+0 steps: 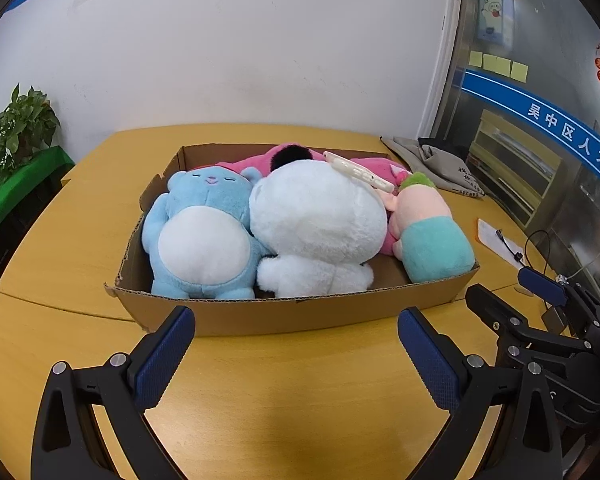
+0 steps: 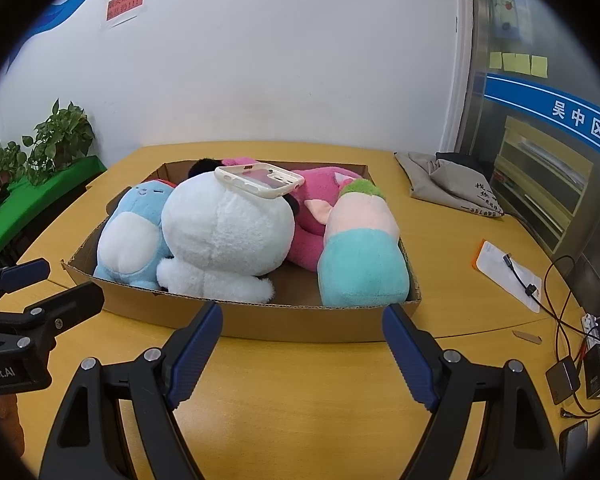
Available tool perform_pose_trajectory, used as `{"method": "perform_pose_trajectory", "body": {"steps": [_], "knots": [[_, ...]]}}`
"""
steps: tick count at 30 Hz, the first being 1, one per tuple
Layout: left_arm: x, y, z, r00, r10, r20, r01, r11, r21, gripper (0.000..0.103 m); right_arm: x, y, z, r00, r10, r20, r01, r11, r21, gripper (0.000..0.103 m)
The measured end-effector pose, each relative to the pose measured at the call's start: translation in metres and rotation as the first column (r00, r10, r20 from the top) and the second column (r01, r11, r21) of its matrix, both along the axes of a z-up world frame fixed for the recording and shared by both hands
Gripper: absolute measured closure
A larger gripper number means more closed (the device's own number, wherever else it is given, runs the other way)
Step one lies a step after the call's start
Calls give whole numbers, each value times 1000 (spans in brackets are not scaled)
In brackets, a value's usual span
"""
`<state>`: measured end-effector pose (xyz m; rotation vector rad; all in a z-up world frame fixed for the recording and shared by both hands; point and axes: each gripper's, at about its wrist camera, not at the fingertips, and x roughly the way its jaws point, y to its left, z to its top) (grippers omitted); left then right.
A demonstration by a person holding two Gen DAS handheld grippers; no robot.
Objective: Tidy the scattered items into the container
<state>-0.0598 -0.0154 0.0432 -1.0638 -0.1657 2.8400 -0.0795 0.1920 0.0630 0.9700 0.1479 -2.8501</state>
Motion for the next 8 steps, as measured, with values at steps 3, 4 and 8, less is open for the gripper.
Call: {"method": "perform_pose_trajectory", "body": {"steps": [3, 4, 8], "knots": [[2, 1, 1, 1000, 9, -6, -9, 1000, -6, 0, 0, 1, 0, 1000, -2, 1, 2, 1000, -2, 21], [3, 1, 1, 1000, 8, -5, -8, 1000, -6, 0, 0, 1, 0, 1000, -2, 1, 2, 1000, -1, 21], [3, 2, 2, 1000, 12, -11, -12, 1000, -26, 0, 1, 1, -1, 1000, -1, 3, 1, 1000, -5, 21]]}}
